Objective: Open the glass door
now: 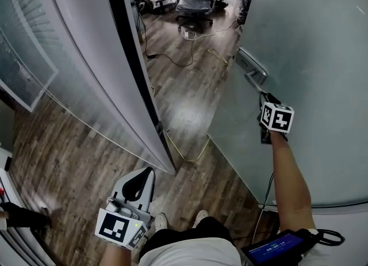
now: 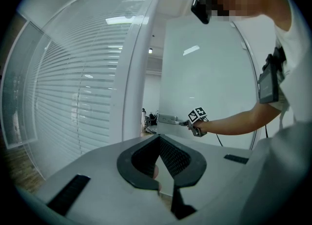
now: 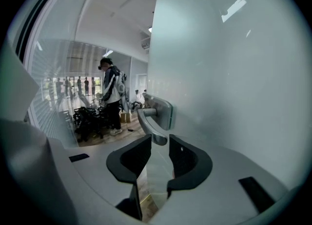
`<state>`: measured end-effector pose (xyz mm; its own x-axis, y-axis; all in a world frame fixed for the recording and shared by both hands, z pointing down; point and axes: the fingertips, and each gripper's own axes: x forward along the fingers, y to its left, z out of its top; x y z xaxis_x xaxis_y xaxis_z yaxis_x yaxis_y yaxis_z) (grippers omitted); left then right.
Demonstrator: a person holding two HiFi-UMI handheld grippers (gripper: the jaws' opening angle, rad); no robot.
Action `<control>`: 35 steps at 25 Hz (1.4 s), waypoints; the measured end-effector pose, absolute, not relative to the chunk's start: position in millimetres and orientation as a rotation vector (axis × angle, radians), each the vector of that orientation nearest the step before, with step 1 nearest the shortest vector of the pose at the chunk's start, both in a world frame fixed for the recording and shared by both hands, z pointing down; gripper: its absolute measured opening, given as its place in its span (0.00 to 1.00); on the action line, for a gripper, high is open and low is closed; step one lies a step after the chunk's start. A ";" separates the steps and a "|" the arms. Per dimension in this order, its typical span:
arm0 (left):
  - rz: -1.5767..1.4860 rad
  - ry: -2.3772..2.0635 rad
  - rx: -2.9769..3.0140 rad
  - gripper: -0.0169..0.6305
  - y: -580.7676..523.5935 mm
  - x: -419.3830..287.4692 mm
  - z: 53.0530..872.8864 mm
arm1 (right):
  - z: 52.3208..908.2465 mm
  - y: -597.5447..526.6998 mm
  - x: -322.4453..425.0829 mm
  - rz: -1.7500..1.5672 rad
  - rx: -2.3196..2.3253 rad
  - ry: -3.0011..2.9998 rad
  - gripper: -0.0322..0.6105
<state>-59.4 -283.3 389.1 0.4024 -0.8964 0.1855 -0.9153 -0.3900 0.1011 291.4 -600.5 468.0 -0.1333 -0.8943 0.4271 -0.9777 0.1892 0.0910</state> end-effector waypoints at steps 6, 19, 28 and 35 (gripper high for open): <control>0.134 -1.587 2.495 0.02 -280.2 -68.1 388.0 | 416.6 -560.9 281.9 0.156 1.876 -2.222 0.22; 0.052 -1.448 2.622 0.02 -246.7 -106.8 382.0 | 294.0 -395.0 195.3 -0.186 1.972 -2.442 0.20; 0.033 -1.365 2.710 0.02 -194.7 -133.1 378.9 | 267.7 -270.7 132.4 -0.247 1.954 -2.530 0.09; -0.002 -1.427 2.637 0.02 -182.1 -153.7 370.3 | 284.9 -235.6 93.1 -0.096 1.866 -2.619 0.05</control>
